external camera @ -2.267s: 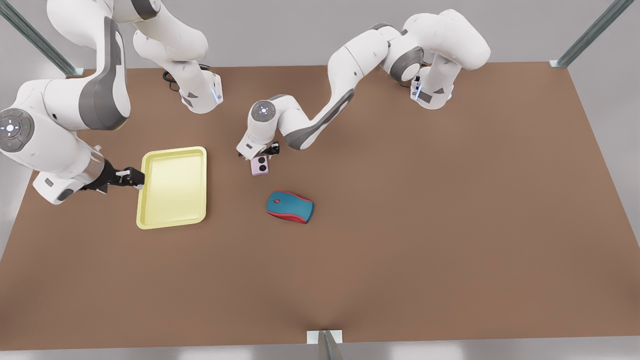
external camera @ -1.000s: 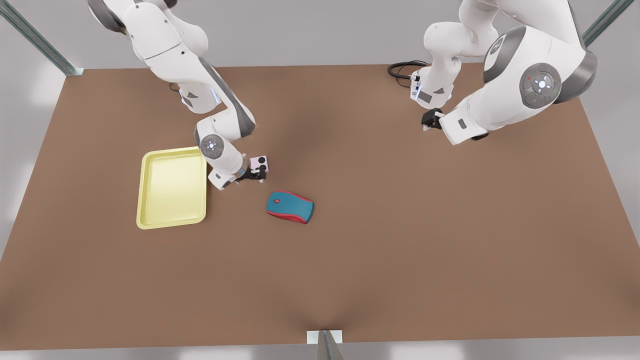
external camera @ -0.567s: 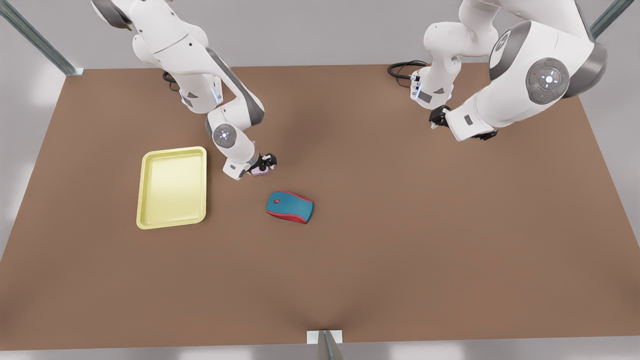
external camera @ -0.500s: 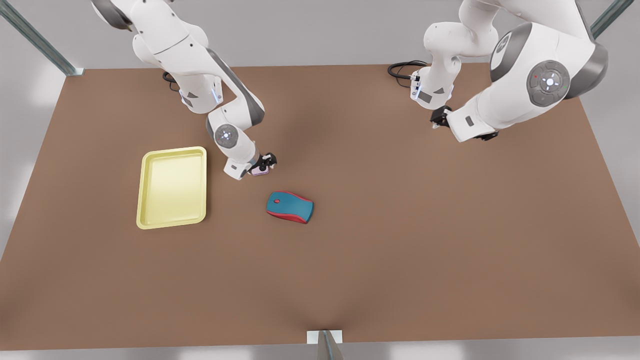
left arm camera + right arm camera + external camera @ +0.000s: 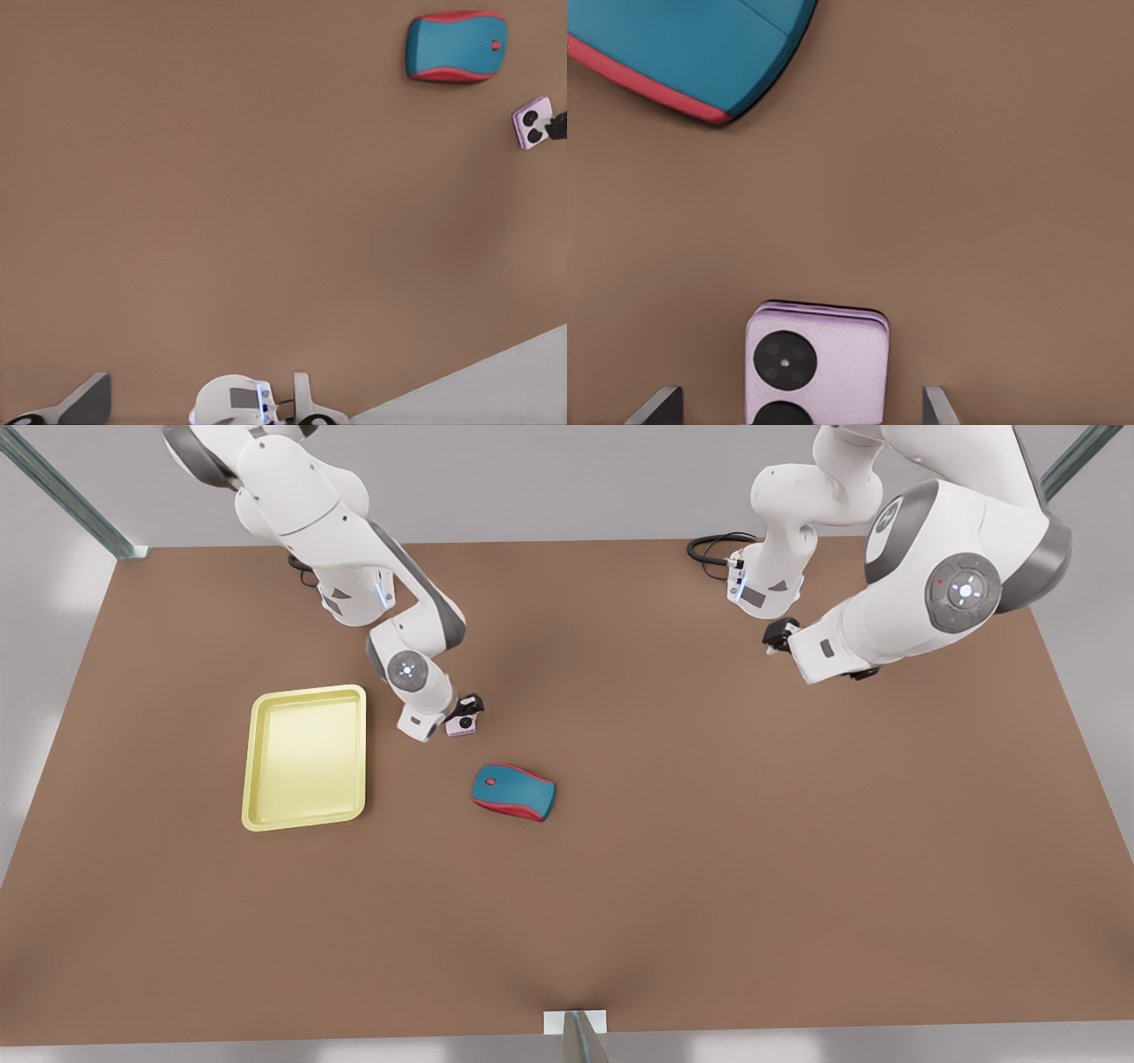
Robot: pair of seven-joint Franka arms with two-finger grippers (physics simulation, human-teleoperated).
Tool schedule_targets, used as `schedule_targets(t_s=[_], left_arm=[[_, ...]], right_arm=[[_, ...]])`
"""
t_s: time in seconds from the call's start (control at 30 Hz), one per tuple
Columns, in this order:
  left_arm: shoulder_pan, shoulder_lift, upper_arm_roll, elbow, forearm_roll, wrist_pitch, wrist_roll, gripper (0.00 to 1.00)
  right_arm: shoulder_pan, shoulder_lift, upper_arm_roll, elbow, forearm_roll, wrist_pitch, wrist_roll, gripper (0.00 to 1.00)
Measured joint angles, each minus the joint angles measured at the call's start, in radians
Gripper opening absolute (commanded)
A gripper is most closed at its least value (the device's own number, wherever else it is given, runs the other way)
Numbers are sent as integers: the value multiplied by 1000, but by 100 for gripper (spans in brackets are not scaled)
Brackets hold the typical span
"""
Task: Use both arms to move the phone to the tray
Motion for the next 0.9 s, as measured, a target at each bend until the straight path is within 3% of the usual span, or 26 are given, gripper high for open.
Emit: schedule_targets(t_s=[0.9], left_arm=[[0,17,0,10,3,3,18,100]], right_arm=[[-3,75,3,-63,-65,176,155,100]])
